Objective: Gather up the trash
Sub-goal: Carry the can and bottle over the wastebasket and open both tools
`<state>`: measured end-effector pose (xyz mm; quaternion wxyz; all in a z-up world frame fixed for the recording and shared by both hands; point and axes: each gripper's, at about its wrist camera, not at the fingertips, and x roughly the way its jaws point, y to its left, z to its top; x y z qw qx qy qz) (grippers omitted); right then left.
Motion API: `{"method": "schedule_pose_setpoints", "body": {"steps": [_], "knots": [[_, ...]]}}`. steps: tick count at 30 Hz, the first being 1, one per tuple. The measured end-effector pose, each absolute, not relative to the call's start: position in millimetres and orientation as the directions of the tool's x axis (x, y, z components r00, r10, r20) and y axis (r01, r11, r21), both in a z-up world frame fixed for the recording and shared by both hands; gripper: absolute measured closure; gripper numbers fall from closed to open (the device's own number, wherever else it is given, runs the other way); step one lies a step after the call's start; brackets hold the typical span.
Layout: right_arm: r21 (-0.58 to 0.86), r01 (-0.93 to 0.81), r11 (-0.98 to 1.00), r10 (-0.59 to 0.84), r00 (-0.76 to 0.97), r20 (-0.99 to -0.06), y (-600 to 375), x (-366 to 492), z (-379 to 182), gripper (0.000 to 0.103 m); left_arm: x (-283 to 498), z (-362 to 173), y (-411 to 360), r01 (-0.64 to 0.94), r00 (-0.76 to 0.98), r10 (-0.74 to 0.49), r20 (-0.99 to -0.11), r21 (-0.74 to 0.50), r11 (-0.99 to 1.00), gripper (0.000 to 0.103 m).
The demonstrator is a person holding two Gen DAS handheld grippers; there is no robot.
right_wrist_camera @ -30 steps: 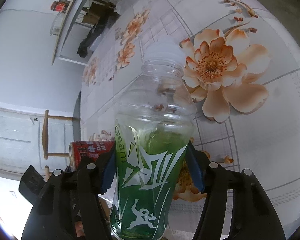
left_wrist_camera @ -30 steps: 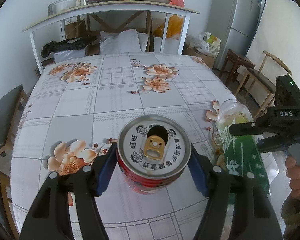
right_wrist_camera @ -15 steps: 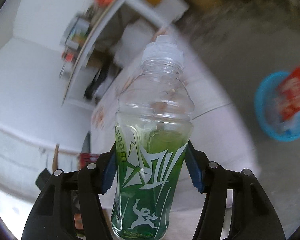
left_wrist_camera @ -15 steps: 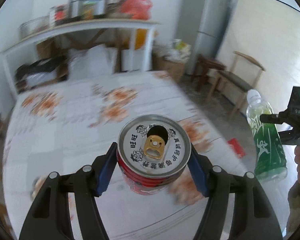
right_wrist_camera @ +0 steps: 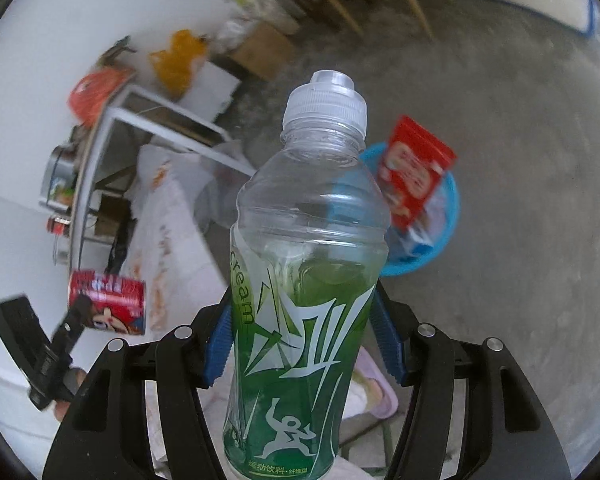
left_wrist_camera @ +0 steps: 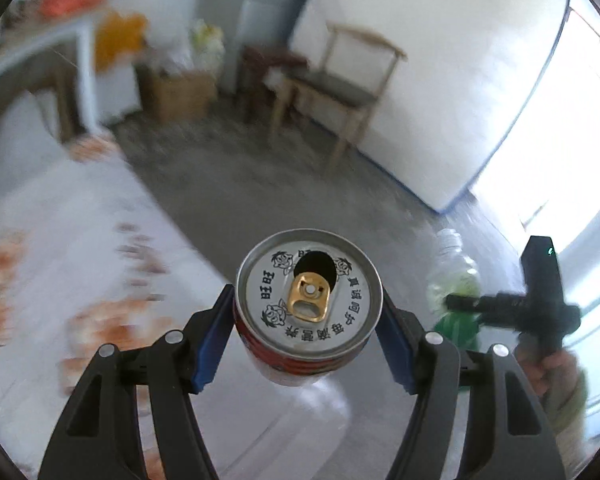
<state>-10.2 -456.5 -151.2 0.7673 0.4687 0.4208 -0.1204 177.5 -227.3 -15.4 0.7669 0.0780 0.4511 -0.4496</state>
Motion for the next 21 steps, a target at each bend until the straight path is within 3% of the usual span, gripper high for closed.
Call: {"method": "schedule_pose_setpoints", "body": {"steps": [7, 10, 21], "knots": [[0.637, 0.62, 0.459, 0.251, 0.597, -0.762, -480, -16, -188, 0.045, 198, -83, -340, 0.76, 0.042, -0.472, -0.881, -0.279, 0.588, 0.037], [0.633, 0.632, 0.447, 0.253, 0.589, -0.767, -484, -14, -193, 0.045, 210, -104, -365, 0.728, 0.015, -0.464, -0.886, -0.309, 0.612, 0.024], [0.602, 0.649, 0.465, 0.27, 0.544, -0.795, -482, -4, -205, 0.045, 219, -87, -327, 0.703, 0.092, -0.491, -0.866, -0.293, 0.648, 0.024]]}}
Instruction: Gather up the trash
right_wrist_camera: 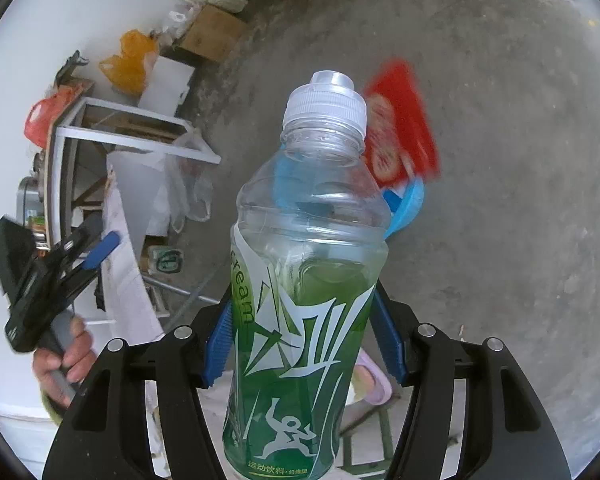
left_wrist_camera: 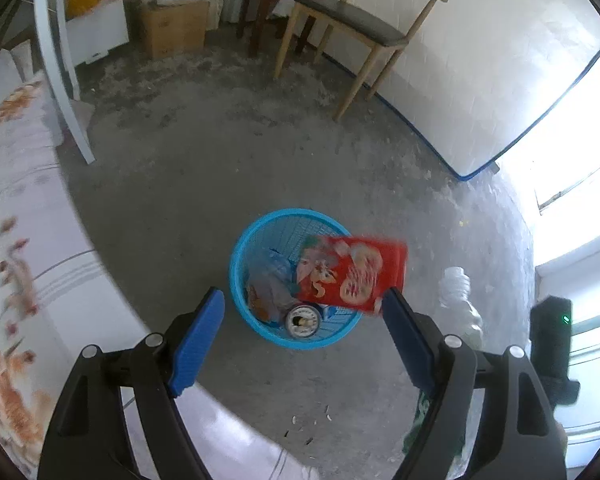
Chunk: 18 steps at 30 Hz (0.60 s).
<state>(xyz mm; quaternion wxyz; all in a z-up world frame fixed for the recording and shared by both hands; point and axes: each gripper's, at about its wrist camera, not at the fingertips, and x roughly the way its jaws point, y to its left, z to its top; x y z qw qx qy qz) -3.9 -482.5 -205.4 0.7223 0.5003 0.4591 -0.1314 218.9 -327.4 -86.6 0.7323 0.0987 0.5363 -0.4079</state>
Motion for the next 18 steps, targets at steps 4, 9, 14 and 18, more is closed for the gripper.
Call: {"method": "schedule_pose_setpoints", "body": {"steps": [4, 9, 14, 18], "knots": [[0.555, 0.634, 0.538, 0.267, 0.496, -0.826, -481, 14, -208, 0.045, 215, -64, -300, 0.713, 0.131, -0.52, -0.844, -0.284, 0.641, 0.024], [0.516, 0.61, 0.602, 0.291, 0.434, -0.853, -483, 60, -219, 0.045, 203, -26, -238, 0.722, 0.221, -0.553, -0.804, -0.246, 0.647, 0.024], [0.523, 0.621, 0.583, 0.324, 0.413, -0.851, -493, 115, -245, 0.043, 189, -7, -159, 0.667, 0.304, -0.554, -0.775, -0.241, 0.705, 0.022], [0.472, 0.689, 0.551, 0.298, 0.366, -0.882, -509, 150, -287, 0.033, 172, -6, -114, 0.63, 0.363, -0.522, -0.772, -0.209, 0.748, 0.021]]}}
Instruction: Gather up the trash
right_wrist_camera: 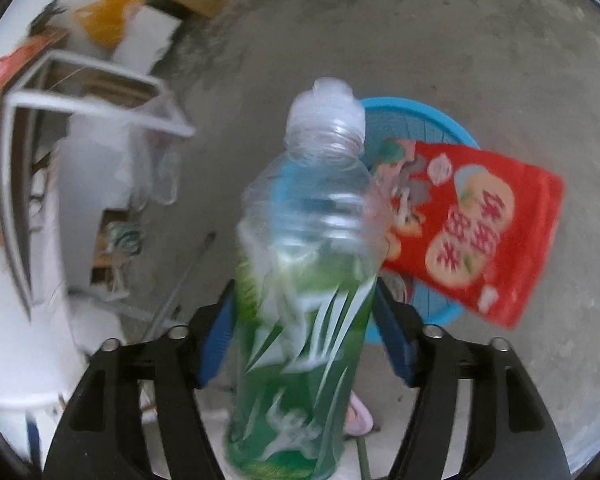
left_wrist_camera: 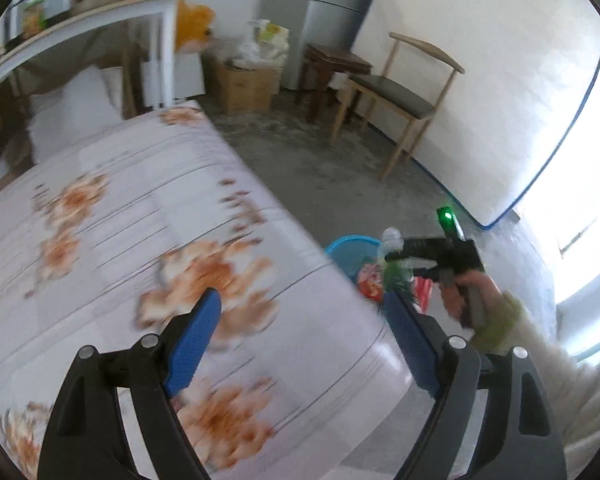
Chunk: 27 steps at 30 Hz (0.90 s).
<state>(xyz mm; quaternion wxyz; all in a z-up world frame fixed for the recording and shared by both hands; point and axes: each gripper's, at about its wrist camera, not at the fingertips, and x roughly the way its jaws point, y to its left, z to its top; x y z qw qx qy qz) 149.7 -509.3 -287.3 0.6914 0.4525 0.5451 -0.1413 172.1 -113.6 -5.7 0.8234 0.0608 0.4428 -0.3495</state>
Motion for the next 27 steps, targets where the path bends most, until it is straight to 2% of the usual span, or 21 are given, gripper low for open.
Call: {"method": "schedule_pose_setpoints", "body": {"steps": [3, 8, 18, 22, 26, 27], "knots": [[0.425, 0.726, 0.542, 0.266, 0.331, -0.905, -510, 150, -301, 0.033, 161, -13, -93, 0.612, 0.375, -0.503, -0.779, -0.2, 0.765, 0.02], [0.436, 0.723, 0.536, 0.224, 0.376, -0.899, -501, 124, -286, 0.033, 147, -23, -75, 0.602, 0.38, -0.483, -0.789, -0.186, 0.776, 0.021], [0.541, 0.643, 0.542, 0.115, 0.581, -0.806, -495, 42, -198, 0.033, 136, -18, -76, 0.617, 0.387, -0.537, -0.75, -0.221, 0.755, 0.02], [0.554, 0.596, 0.581, 0.087, 0.631, -0.771, -478, 13, -162, 0.031, 123, -13, -72, 0.607, 0.42, -0.555, -0.718, -0.233, 0.76, 0.013], [0.479, 0.527, 0.702, 0.017, 0.66, -0.751, -439, 2, -123, 0.026, 106, -7, -65, 0.582, 0.472, -0.571, -0.672, -0.248, 0.774, 0.006], [0.435, 0.493, 0.754, -0.019, 0.678, -0.735, -421, -6, -106, 0.021, 101, -6, -65, 0.572, 0.487, -0.57, -0.662, -0.251, 0.781, 0.006]]}}
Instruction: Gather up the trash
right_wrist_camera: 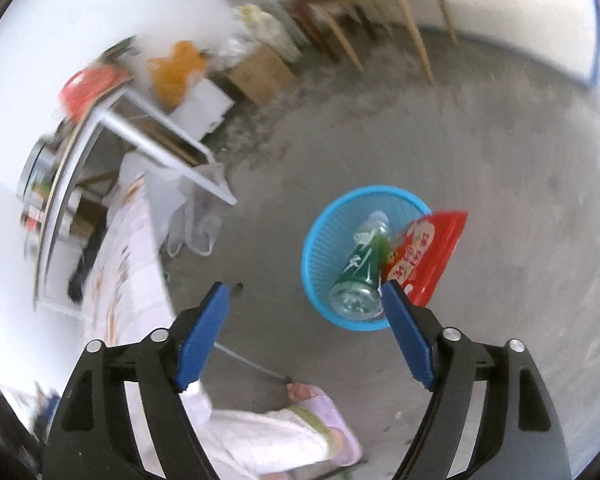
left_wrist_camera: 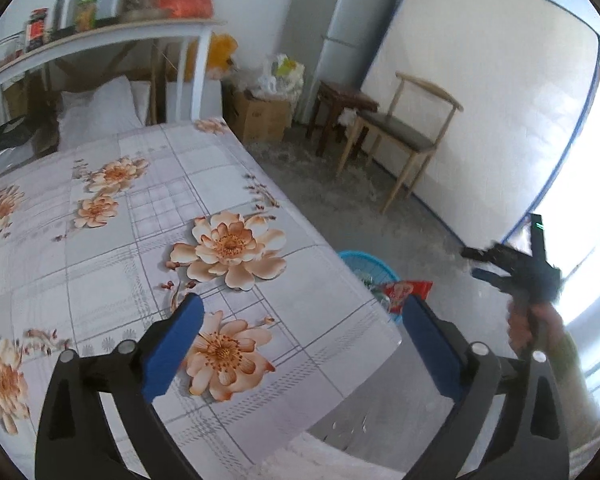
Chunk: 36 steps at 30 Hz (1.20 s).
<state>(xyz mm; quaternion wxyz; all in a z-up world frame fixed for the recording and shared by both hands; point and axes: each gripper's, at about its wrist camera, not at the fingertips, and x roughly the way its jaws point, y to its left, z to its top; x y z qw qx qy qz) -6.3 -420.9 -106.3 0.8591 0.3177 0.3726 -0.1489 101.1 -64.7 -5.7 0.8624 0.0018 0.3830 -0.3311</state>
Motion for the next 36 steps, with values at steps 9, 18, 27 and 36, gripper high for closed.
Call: {"method": "schedule_pose_setpoints", "body": {"steps": [9, 18, 27, 36], "knots": [[0.083, 0.335, 0.939, -0.235, 0.798, -0.554, -299, -57, -23, 0.007, 59, 3, -68, 0.455, 0.636, -0.435, -0.637, -0.147, 0.879, 0.005], [-0.185, 0.343, 0.921, -0.39, 0.819, -0.421, -232, -75, -18, 0.007, 34, 21, -80, 0.363, 0.737, -0.27, -0.62, 0.026, 0.931, 0.005], [-0.124, 0.267, 0.956, -0.284, 0.728, -0.624, -222, -63, -56, 0.007, 22, -18, -66, 0.219, 0.681, -0.121, -0.723, 0.042, 0.975, 0.006], [-0.16, 0.31, 0.937, -0.328, 0.631, -0.703, -230, -57, -73, 0.007, 16, -40, -51, 0.151, 0.631, -0.065, -0.773, 0.04, 0.988, 0.006]]}}
